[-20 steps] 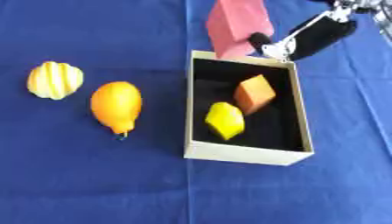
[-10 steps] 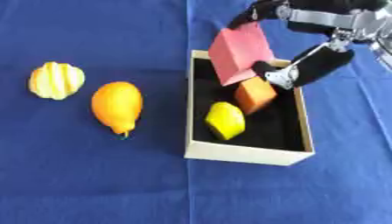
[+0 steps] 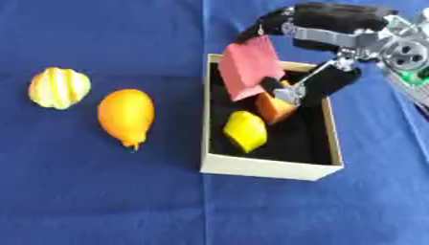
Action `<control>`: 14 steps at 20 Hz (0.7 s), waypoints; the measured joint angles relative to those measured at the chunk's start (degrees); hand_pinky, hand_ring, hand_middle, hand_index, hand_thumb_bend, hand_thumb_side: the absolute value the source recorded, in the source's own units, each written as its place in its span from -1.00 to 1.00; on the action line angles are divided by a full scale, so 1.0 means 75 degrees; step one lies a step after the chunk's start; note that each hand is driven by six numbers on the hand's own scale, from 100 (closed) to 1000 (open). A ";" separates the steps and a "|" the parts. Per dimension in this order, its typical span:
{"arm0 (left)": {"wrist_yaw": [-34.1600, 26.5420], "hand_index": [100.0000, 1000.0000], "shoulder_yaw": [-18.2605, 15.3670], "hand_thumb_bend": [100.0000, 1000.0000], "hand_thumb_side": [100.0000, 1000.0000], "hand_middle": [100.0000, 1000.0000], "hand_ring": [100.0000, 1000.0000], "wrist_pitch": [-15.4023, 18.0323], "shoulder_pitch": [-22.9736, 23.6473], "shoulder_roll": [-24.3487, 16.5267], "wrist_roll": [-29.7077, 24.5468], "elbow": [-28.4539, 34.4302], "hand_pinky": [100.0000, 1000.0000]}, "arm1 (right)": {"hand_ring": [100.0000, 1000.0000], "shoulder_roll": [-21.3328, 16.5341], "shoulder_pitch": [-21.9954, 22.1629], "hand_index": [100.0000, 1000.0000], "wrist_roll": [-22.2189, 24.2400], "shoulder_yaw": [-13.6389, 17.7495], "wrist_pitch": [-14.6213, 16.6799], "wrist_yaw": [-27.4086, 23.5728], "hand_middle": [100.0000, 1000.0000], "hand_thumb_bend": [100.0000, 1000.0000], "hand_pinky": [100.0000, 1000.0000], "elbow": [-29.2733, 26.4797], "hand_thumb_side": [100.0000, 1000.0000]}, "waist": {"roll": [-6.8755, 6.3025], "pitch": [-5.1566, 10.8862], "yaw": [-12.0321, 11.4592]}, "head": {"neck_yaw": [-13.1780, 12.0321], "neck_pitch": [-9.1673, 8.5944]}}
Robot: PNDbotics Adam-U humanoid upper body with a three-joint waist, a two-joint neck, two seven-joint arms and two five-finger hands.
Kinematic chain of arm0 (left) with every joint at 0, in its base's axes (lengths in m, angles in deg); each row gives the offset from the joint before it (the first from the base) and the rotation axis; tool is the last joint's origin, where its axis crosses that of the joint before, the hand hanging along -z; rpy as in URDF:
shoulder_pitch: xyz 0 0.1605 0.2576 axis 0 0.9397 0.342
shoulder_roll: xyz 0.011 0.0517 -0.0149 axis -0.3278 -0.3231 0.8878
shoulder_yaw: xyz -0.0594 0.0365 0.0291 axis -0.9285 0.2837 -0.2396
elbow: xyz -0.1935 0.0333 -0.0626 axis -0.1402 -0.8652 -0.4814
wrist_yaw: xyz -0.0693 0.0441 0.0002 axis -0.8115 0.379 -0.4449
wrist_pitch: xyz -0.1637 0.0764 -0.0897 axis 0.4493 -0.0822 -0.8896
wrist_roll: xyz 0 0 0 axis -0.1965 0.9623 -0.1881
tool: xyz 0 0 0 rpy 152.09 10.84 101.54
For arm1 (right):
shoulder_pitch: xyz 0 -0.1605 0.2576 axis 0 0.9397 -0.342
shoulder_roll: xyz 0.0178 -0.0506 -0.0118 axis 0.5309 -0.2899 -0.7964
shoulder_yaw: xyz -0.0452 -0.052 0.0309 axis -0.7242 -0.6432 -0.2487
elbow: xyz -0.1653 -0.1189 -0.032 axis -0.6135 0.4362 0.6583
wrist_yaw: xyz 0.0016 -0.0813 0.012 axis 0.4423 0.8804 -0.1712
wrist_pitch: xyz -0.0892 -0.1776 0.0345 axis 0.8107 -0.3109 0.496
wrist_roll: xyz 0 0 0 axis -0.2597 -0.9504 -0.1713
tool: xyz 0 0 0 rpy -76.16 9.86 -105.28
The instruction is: Pick up objects on the table and place them in the box.
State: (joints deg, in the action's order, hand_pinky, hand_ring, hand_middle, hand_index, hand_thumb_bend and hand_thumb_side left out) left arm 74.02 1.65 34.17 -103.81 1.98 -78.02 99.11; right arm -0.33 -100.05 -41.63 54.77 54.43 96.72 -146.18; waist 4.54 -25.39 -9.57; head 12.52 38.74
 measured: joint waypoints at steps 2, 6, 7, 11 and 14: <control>-0.0002 0.72 -0.0022 -1.00 -0.24 0.37 0.54 -0.0003 0.0010 0.0000 -0.0005 0.0000 0.68 | 0.87 0.0028 0.0038 0.76 0.0098 -0.0045 0.0007 0.0096 0.51 -1.00 0.91 0.0000 -0.66 | 0.0000 -0.0003 -0.0004 | 0.0002 0.0000; -0.0002 0.72 -0.0039 -1.00 -0.24 0.37 0.54 -0.0013 0.0019 0.0001 -0.0015 0.0000 0.68 | 1.00 0.0066 0.0039 0.90 0.0274 -0.0028 0.0217 0.0280 0.75 -1.00 1.00 0.0000 -0.27 | 0.0000 -0.0006 0.0004 | 0.0003 0.0000; -0.0002 0.72 -0.0039 -1.00 -0.24 0.37 0.54 -0.0014 0.0019 0.0001 -0.0015 0.0000 0.68 | 1.00 0.0066 0.0039 0.92 0.0295 -0.0013 0.0285 0.0339 0.79 -1.00 1.00 0.0000 -0.25 | 0.0000 -0.0006 0.0008 | 0.0003 0.0000; -0.0003 0.72 -0.0041 -1.00 -0.24 0.37 0.54 -0.0014 0.0029 0.0001 -0.0016 0.0000 0.68 | 1.00 0.0068 0.0039 0.92 0.0251 0.0135 0.0455 0.0573 0.78 -1.00 1.00 0.0000 -0.38 | -0.0004 -0.0006 0.0028 | 0.0003 0.0000; -0.0004 0.72 -0.0043 -1.00 -0.24 0.37 0.54 -0.0014 0.0031 0.0001 -0.0016 0.0000 0.68 | 1.00 0.0080 0.0038 0.91 0.0127 0.0257 0.0522 0.0609 0.77 -1.00 1.00 0.0000 -0.52 | -0.0026 -0.0005 0.0042 | 0.0003 0.0000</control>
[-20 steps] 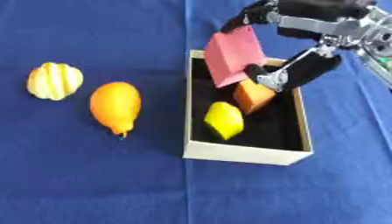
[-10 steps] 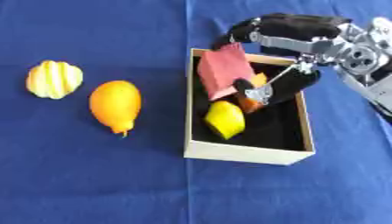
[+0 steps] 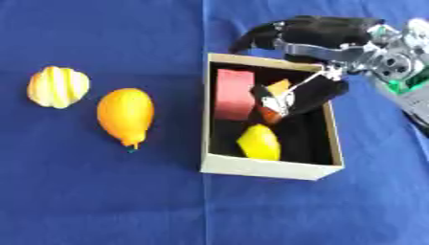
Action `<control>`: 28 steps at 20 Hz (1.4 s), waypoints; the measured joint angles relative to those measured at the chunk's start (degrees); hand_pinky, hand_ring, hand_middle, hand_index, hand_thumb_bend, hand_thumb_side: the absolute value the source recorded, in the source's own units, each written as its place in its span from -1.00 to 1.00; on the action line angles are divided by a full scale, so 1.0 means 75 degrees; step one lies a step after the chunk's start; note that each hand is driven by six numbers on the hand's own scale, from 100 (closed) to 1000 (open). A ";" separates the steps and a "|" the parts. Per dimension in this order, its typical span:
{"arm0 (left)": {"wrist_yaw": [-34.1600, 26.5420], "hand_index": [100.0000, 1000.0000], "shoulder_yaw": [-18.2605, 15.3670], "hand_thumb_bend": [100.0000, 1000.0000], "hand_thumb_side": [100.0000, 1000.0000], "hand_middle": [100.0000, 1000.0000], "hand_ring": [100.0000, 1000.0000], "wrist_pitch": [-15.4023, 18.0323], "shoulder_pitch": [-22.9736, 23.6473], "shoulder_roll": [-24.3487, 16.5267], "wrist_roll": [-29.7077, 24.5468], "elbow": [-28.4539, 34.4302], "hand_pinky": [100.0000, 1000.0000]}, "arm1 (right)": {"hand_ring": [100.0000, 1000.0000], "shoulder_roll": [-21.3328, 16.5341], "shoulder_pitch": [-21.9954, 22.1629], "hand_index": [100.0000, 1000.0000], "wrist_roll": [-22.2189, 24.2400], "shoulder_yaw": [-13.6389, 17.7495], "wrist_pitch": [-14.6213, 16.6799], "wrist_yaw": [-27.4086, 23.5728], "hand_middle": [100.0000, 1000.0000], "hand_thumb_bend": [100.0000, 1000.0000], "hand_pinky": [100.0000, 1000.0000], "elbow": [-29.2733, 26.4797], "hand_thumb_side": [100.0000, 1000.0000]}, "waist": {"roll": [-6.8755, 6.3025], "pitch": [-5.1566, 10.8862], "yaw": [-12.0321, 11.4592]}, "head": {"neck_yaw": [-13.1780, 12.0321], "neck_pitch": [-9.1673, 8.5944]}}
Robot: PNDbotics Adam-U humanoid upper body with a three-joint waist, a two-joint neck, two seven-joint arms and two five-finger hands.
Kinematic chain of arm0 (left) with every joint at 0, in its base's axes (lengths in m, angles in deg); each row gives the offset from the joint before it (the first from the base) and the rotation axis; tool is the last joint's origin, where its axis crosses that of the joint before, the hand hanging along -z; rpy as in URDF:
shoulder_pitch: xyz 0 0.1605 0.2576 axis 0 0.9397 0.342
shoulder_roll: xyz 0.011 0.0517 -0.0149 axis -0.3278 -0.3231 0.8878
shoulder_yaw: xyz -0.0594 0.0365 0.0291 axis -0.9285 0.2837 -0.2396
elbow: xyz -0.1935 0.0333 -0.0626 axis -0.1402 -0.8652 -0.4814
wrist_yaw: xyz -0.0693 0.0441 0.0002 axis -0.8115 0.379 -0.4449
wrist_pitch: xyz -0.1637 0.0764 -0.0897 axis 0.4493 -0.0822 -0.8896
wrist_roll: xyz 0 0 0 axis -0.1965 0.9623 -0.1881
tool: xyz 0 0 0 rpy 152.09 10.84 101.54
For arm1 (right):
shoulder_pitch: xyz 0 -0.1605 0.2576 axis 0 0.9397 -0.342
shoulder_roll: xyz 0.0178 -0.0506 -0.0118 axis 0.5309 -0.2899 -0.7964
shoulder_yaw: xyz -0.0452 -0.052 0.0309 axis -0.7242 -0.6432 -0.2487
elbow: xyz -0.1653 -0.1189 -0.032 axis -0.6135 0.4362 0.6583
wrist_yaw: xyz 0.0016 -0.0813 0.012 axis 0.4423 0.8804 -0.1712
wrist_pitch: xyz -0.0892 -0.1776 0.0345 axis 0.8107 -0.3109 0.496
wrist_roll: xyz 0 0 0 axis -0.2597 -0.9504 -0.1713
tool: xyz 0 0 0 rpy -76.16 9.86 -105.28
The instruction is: Pick up objects on the table and place them in the box.
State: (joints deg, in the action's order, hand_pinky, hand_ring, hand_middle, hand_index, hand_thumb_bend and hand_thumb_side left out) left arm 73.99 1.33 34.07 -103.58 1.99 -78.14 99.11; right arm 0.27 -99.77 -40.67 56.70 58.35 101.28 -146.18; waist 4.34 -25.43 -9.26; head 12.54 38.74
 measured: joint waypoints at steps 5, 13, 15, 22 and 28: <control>-0.0004 0.72 -0.0001 -1.00 -0.24 0.38 0.54 -0.0001 0.0050 0.0000 -0.0006 0.0000 0.68 | 1.00 0.0049 -0.0006 0.90 -0.0247 0.0239 0.0103 -0.0160 0.74 -1.00 1.00 0.0000 -0.79 | -0.0010 0.0011 0.0031 | -0.0008 0.0000; 0.0111 0.72 0.0121 -1.00 -0.47 0.38 0.54 0.0177 0.0225 -0.0319 -0.0188 0.0000 0.67 | 0.90 0.0041 0.0334 0.81 -0.1257 0.1065 0.0383 -0.1132 0.56 -1.00 0.92 -0.0001 -0.73 | -0.0071 0.0041 0.0099 | -0.0250 0.0003; 0.0303 0.72 0.0252 -0.97 -0.59 0.39 0.54 0.0351 0.0305 -0.0633 -0.0320 0.0000 0.66 | 0.90 0.0022 0.0569 0.80 -0.1663 0.1316 0.0498 -0.1567 0.55 -1.00 0.93 -0.0001 -0.69 | -0.0098 0.0041 0.0144 | -0.0315 0.0003; 0.1228 0.72 0.0752 -0.63 -0.76 0.41 0.54 0.1251 0.0727 -0.2043 -0.0780 0.0000 0.64 | 0.86 -0.0022 0.1548 0.74 -0.3041 0.2096 0.0979 -0.2738 0.49 -1.00 0.93 -0.0001 -0.44 | -0.0226 0.0038 0.0304 | -0.0303 0.0003; 0.1827 0.74 0.1092 -0.35 -0.67 0.42 0.55 0.1765 0.1169 -0.3032 -0.1248 0.0002 0.64 | 0.83 0.0109 0.2114 0.70 -0.3978 0.2511 0.1162 -0.3130 0.46 -1.00 0.93 -0.0001 -0.32 | -0.0297 0.0038 0.0510 | -0.0224 0.0005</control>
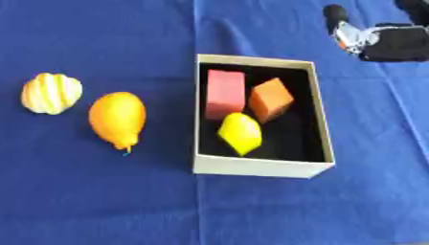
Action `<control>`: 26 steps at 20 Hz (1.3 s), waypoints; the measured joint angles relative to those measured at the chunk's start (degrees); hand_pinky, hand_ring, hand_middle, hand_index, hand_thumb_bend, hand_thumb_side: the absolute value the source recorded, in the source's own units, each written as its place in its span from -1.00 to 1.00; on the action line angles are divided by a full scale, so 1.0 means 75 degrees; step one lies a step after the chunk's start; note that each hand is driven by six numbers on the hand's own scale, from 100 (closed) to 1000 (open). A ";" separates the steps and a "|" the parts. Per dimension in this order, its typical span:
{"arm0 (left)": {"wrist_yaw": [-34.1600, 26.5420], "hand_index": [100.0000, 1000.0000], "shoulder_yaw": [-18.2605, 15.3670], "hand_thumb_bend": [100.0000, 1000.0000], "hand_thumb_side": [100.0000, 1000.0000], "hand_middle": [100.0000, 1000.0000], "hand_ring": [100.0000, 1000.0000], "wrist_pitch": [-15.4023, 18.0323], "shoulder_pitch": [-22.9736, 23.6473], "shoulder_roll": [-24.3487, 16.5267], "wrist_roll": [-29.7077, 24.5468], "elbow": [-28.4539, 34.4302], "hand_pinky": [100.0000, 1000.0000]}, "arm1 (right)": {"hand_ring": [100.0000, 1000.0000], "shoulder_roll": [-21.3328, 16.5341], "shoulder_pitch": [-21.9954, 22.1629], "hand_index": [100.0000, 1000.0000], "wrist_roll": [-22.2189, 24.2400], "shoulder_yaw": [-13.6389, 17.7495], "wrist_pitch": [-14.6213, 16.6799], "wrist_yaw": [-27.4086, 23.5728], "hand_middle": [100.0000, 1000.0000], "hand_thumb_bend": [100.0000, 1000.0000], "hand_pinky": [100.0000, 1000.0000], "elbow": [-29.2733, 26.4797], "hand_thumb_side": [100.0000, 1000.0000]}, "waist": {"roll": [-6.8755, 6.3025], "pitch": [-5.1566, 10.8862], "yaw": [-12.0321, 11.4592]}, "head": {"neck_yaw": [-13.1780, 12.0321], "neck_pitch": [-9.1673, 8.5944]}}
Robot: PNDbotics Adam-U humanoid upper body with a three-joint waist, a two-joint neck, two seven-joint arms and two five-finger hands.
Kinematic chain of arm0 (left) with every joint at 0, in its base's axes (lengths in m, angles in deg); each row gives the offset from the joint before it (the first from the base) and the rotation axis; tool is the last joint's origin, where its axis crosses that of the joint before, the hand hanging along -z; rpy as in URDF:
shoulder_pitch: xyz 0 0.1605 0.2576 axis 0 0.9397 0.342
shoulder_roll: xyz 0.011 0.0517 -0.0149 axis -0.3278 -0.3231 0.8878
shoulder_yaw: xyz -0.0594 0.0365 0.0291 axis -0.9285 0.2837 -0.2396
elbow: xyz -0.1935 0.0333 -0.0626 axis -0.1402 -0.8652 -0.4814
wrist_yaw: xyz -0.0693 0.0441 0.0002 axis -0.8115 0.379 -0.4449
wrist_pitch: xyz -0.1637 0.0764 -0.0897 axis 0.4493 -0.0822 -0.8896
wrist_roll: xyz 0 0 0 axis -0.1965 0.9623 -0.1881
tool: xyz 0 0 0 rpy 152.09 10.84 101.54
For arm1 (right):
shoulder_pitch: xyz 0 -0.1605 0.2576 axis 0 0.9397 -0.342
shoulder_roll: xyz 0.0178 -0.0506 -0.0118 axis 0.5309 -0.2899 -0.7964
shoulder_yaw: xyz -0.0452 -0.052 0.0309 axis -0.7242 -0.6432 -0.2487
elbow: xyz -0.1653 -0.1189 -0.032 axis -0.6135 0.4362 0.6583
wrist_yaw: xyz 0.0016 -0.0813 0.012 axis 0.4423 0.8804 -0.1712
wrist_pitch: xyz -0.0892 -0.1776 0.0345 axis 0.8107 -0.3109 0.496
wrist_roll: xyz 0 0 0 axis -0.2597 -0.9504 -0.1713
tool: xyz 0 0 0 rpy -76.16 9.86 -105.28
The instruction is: Pick up objects on the table and place them in the box.
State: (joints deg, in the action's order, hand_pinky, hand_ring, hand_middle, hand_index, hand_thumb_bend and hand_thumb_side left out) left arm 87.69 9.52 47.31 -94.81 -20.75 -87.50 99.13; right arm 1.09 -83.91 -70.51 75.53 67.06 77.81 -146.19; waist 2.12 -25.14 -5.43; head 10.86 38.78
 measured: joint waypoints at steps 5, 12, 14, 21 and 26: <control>0.0191 0.75 0.0374 -0.23 -0.51 0.46 0.59 0.0344 0.0341 -0.0855 -0.0571 0.0003 0.66 | 0.82 0.0031 0.0283 0.69 -0.0482 0.0187 0.0127 -0.0029 0.45 -1.00 0.93 0.0000 -0.29 | -0.0044 0.0018 0.0104 | -0.0054 0.0038; 0.0216 0.78 0.0779 0.02 -0.44 0.56 0.66 0.0396 0.0379 -0.1430 -0.1530 0.0004 0.73 | 0.80 0.0089 0.0461 0.68 -0.0893 0.0300 0.0187 -0.0114 0.42 -1.00 0.92 0.0000 -0.27 | -0.0080 0.0104 0.0098 | -0.0167 0.0068; 0.0216 0.78 0.0847 0.12 -0.66 0.57 0.68 0.0254 0.0373 -0.1453 -0.1845 0.0004 0.75 | 0.79 0.0113 0.0506 0.67 -0.0953 0.0305 0.0160 -0.0166 0.42 -1.00 0.92 0.0000 -0.27 | -0.0077 0.0125 0.0081 | -0.0186 0.0072; 0.0333 0.78 0.0868 0.28 -1.00 0.60 0.71 -0.0641 0.0446 -0.1487 -0.3007 0.0005 0.79 | 0.79 0.0145 0.0577 0.66 -0.1029 0.0310 0.0083 -0.0281 0.41 -1.00 0.92 0.0000 -0.27 | -0.0087 0.0154 0.0056 | -0.0230 0.0103; 0.0367 0.78 0.0826 0.08 -1.00 0.61 0.70 -0.1439 0.0382 -0.1453 -0.3335 -0.0002 0.77 | 0.78 0.0209 0.0648 0.66 -0.1052 0.0326 -0.0013 -0.0304 0.40 -1.00 0.93 0.0000 -0.27 | -0.0092 0.0155 0.0052 | -0.0262 0.0126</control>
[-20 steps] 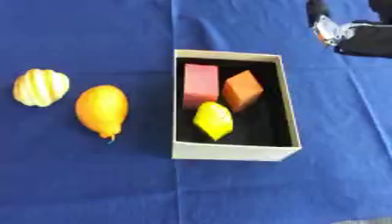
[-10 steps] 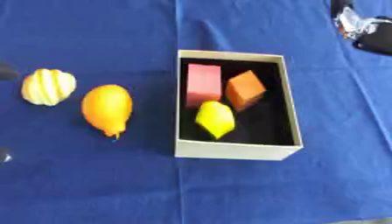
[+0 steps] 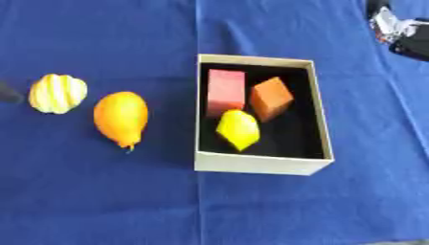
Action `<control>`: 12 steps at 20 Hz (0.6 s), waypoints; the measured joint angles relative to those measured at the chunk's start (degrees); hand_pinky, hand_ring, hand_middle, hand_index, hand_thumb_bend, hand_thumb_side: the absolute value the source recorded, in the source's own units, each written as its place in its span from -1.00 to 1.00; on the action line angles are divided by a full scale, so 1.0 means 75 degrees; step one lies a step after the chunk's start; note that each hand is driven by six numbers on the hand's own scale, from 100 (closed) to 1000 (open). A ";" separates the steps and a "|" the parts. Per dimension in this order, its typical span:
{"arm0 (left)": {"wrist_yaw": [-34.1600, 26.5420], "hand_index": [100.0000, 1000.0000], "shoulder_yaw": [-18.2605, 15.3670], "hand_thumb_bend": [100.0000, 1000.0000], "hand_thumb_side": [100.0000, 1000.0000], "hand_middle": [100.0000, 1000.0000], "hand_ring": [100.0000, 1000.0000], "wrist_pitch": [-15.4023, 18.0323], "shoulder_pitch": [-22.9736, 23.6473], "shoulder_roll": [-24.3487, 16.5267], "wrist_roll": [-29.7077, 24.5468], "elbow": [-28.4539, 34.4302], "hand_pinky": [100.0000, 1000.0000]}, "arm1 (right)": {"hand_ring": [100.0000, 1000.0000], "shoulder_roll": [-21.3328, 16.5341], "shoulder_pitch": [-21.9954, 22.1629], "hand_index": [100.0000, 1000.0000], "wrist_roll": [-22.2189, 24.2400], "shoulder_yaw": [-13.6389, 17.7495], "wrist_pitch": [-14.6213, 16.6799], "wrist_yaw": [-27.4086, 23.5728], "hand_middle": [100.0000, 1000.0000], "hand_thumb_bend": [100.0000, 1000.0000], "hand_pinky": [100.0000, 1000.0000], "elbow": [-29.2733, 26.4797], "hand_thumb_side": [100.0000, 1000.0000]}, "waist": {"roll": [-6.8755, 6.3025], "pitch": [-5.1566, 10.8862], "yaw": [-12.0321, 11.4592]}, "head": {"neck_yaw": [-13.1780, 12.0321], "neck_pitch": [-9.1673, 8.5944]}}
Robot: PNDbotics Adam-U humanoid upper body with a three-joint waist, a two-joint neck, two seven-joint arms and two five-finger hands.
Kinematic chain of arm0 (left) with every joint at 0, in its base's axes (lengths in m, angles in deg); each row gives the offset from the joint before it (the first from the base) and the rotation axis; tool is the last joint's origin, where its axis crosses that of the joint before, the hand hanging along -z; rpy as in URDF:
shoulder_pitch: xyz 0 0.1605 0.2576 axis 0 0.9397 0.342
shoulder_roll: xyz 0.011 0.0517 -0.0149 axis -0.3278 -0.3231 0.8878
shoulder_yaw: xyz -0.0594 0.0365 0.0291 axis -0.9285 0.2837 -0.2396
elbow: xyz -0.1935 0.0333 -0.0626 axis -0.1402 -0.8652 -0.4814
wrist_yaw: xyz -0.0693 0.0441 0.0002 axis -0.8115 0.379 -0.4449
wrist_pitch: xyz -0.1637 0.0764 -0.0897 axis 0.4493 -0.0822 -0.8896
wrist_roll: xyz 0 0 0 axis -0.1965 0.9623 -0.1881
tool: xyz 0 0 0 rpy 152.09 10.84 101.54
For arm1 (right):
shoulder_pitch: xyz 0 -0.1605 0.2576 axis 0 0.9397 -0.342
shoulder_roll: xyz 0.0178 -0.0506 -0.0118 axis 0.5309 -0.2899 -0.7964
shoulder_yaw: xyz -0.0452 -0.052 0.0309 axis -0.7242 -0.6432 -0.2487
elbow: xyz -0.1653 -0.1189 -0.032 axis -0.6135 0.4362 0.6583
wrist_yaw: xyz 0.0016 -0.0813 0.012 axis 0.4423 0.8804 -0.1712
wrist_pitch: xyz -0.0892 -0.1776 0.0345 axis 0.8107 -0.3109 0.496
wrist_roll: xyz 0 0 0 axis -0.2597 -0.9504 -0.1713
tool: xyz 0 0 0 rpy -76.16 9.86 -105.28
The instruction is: Pick up objects on the table and place them in the box.
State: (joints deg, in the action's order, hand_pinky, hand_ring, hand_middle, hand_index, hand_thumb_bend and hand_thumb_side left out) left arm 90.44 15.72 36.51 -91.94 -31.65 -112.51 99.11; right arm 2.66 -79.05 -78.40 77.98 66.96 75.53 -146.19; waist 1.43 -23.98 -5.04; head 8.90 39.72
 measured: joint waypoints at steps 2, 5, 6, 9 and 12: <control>-0.0001 0.78 -0.0033 0.06 -1.00 0.61 0.70 -0.0353 -0.0163 0.0085 0.0022 -0.0080 0.77 | 0.78 0.0021 0.0017 0.66 -0.0006 0.0001 -0.0061 -0.0012 0.40 -1.00 0.93 0.0000 -0.27 | -0.0010 0.0004 0.0005 | -0.0023 0.0001; 0.0009 0.78 -0.0029 0.05 -1.00 0.61 0.70 -0.0701 -0.0465 0.0224 0.0050 -0.0383 0.76 | 0.77 0.0070 0.0063 0.65 -0.0014 0.0001 -0.0132 -0.0041 0.39 -1.00 0.93 0.0000 -0.27 | -0.0032 0.0020 0.0018 | -0.0065 0.0003; 0.0023 0.78 -0.0013 0.07 -1.00 0.61 0.70 -0.0762 -0.0602 0.0274 0.0021 -0.0531 0.76 | 0.77 0.0075 0.0063 0.65 -0.0015 0.0001 -0.0149 -0.0056 0.38 -1.00 0.93 0.0000 -0.27 | -0.0041 0.0021 0.0027 | -0.0085 0.0004; 0.0094 0.77 0.0153 0.12 -1.00 0.61 0.70 -0.0801 -0.0989 0.0425 -0.0188 -0.1059 0.76 | 0.77 0.0126 0.0062 0.64 -0.0011 -0.0005 -0.0198 -0.0081 0.38 -1.00 0.93 0.0000 -0.27 | -0.0059 0.0026 0.0060 | -0.0117 0.0005; 0.0164 0.76 0.0335 0.14 -1.00 0.60 0.70 -0.0666 -0.1268 0.0562 -0.0474 -0.1579 0.76 | 0.77 0.0145 0.0061 0.64 -0.0005 -0.0020 -0.0213 -0.0116 0.38 -1.00 0.93 0.0000 -0.27 | -0.0080 0.0030 0.0094 | -0.0156 0.0006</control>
State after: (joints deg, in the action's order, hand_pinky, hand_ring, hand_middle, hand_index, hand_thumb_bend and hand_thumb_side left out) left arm 91.67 18.23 31.52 -101.46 -27.43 -116.06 87.27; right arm 3.74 -78.59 -78.43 77.83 65.36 74.66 -146.19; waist 0.83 -23.76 -4.34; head 7.73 39.77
